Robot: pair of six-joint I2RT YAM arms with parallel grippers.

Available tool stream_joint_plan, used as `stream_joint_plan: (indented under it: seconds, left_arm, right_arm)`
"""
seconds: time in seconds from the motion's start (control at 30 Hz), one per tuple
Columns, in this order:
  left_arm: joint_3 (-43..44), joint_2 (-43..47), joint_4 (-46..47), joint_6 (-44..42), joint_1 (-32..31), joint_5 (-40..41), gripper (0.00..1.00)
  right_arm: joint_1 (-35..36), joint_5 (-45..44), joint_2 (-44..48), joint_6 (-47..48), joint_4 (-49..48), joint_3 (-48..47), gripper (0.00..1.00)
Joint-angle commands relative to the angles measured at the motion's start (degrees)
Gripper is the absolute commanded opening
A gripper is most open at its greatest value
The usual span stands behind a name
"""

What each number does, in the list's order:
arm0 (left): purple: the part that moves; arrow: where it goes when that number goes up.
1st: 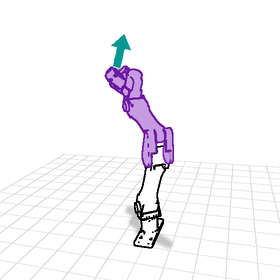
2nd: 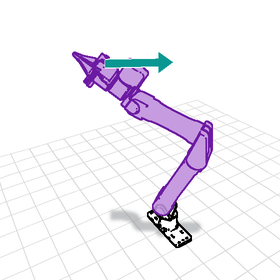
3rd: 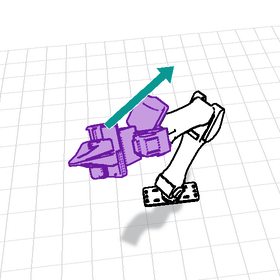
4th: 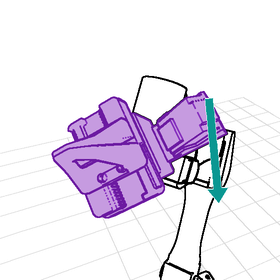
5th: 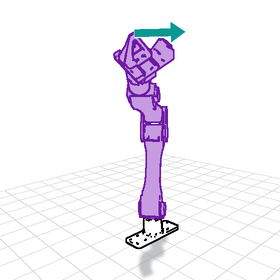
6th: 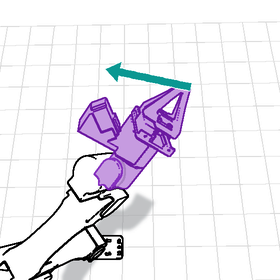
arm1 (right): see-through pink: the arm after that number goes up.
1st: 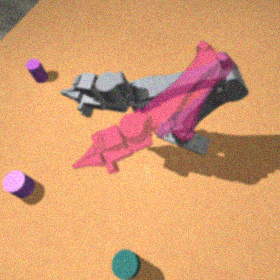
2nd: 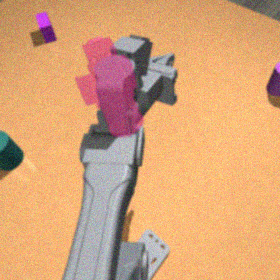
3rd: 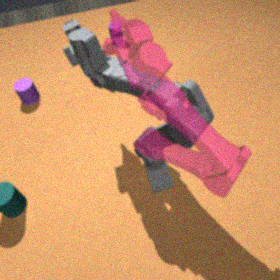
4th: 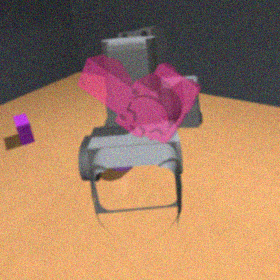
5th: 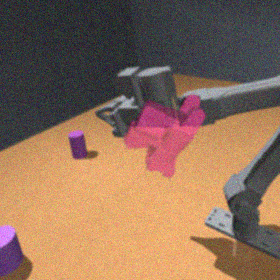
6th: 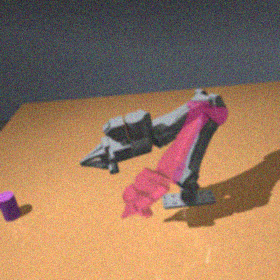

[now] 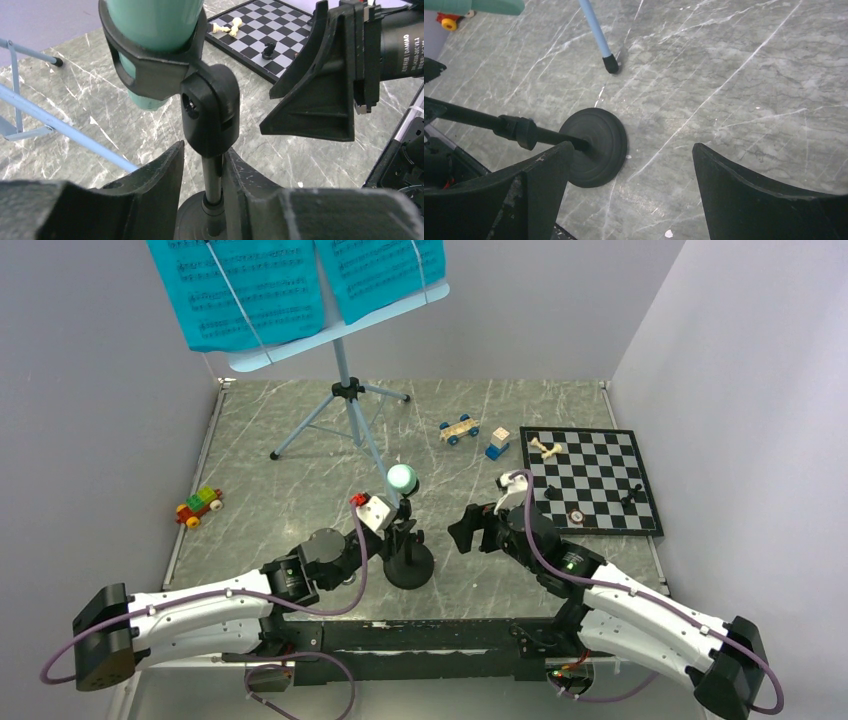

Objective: Pack up the instrument practice props

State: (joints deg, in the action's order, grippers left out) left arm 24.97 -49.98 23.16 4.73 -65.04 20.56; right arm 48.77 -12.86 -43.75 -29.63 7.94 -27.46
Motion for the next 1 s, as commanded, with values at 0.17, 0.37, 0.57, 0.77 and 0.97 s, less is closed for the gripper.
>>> stream_joint_plan:
  seconds: [0.17,0.37,0.57,0.77,0.97]
  left_arm:
    - [1.5,1.7,3.5,-3.2,-0.3,-1.7,0.17]
    - [-0.6,4.3,7.1,-9.0,0.5,-6.8,0.00]
    - [-1.0,6.0,10.2,-11.3,6.5,-23.4,0.00]
    - [-2.0,4.6,19.2,-3.0,17.8,-42.3,0.00]
    - [2.4,-0.8,23.0,2.6,24.4,-57.9,0.00]
  right_arm:
    - [-0.2,5.6,-0.8,3.0,-1.6,-2.6,0.93]
    - [-0.2,6.3,-0.8,4.6,-1.4,-3.3,0.93]
    - [-0.2,8.0,-0.4,5.7,-1.0,-4.3,0.93]
    - [-0.2,9.8,0.5,6.6,0.1,-5.0,0.93]
    - [-0.2,9.7,1.7,8.2,1.9,-5.6,0.93]
